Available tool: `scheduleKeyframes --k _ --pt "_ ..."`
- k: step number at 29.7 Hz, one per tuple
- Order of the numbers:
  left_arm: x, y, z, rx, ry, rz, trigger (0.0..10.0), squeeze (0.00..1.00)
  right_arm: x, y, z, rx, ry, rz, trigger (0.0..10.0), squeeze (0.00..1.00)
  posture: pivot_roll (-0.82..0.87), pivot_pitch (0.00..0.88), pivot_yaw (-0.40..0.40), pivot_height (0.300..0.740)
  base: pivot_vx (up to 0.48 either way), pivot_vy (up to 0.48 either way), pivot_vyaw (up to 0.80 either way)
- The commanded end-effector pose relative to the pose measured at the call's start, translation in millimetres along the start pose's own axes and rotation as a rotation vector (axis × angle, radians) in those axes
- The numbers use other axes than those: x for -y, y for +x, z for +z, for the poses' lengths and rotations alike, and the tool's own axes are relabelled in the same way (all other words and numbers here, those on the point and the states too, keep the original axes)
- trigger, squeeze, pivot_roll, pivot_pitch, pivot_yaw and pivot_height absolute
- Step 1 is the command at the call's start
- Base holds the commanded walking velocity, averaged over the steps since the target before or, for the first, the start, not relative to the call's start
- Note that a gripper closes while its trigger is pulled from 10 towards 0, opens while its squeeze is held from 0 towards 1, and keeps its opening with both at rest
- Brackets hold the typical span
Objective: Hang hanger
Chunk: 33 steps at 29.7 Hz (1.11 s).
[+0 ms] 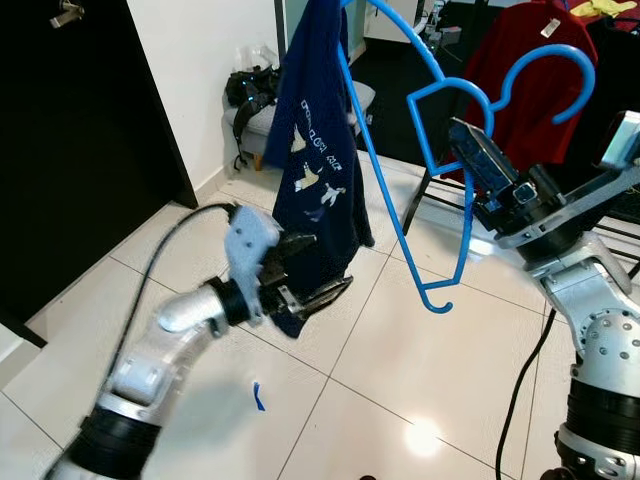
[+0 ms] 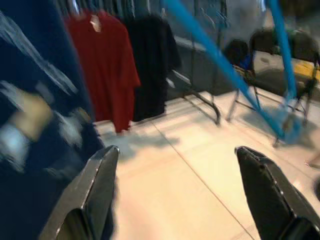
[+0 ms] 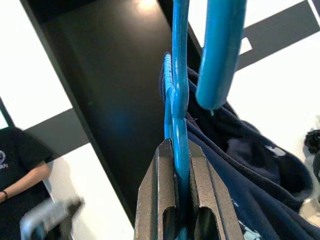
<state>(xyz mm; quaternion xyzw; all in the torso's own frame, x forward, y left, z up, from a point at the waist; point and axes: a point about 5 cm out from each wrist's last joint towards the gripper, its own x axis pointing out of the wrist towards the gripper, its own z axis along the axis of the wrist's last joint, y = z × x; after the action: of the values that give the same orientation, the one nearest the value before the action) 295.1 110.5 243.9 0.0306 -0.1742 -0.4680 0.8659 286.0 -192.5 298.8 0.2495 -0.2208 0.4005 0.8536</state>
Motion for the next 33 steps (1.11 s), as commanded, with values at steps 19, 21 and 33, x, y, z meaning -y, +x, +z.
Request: scheduleKeyframes --k 19,21,33 --pt "-33.7 26.7 40.8 0.265 -0.062 0.458 10.0 0.0 -15.4 -14.1 -3.9 -0.074 -0.049 0.099 10.0 0.0 0.0 0.156 0.051 0.74 0.0 0.0 0.0" --pt "-33.7 26.7 40.8 0.265 -0.062 0.458 10.0 0.0 -15.4 -14.1 -3.9 -0.074 -0.049 0.099 10.0 0.0 0.0 0.156 0.051 0.74 0.0 0.0 0.0" --pt "-52.4 14.4 39.3 0.232 -0.001 0.656 10.0 0.0 -18.6 -16.0 -0.5 -0.077 -0.057 0.131 10.0 0.0 0.0 0.159 0.047 0.74 0.0 0.0 0.0"
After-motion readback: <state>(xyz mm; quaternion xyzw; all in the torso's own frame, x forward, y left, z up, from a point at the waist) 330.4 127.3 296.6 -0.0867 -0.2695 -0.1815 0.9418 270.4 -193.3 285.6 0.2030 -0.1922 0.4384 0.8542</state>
